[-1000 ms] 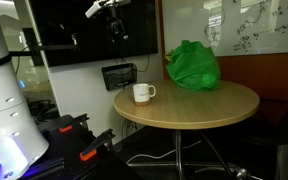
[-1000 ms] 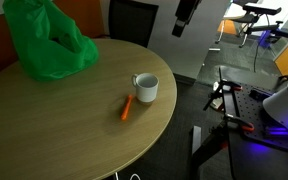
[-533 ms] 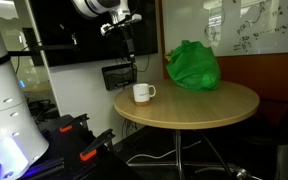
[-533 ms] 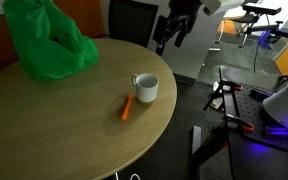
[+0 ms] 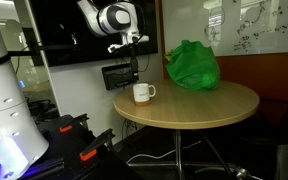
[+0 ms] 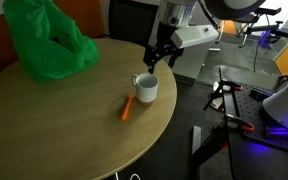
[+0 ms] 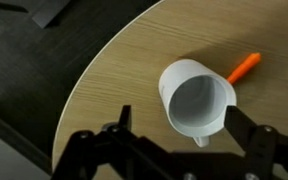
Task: Move the mug backwards
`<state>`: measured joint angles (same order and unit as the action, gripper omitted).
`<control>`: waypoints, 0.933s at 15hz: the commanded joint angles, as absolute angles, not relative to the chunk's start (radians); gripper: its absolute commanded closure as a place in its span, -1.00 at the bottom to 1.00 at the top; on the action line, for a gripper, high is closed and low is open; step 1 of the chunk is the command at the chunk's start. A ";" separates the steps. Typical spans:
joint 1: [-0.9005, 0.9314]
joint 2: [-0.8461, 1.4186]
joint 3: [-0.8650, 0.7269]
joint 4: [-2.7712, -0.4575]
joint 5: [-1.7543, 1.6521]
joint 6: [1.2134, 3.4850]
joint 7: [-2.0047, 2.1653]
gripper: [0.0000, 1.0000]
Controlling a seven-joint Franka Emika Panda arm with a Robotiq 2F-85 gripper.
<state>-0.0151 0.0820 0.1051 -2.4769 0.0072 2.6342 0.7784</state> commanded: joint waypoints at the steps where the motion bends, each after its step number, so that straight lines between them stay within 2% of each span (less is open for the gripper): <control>1: 0.045 0.192 0.050 -2.413 -0.026 2.662 0.851 -1.00; 5: 0.125 0.302 -0.027 -2.338 -0.062 2.662 0.922 -0.95; 6: 0.144 0.323 -0.044 -2.321 -0.064 2.659 0.936 -0.59; 9: 0.184 0.367 -0.073 -2.281 -0.056 2.647 0.932 -0.29; 14: 0.214 0.391 -0.094 -2.279 -0.037 2.640 0.912 0.49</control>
<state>0.1892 0.3876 -0.0722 -2.2850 -0.0411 2.6552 0.8968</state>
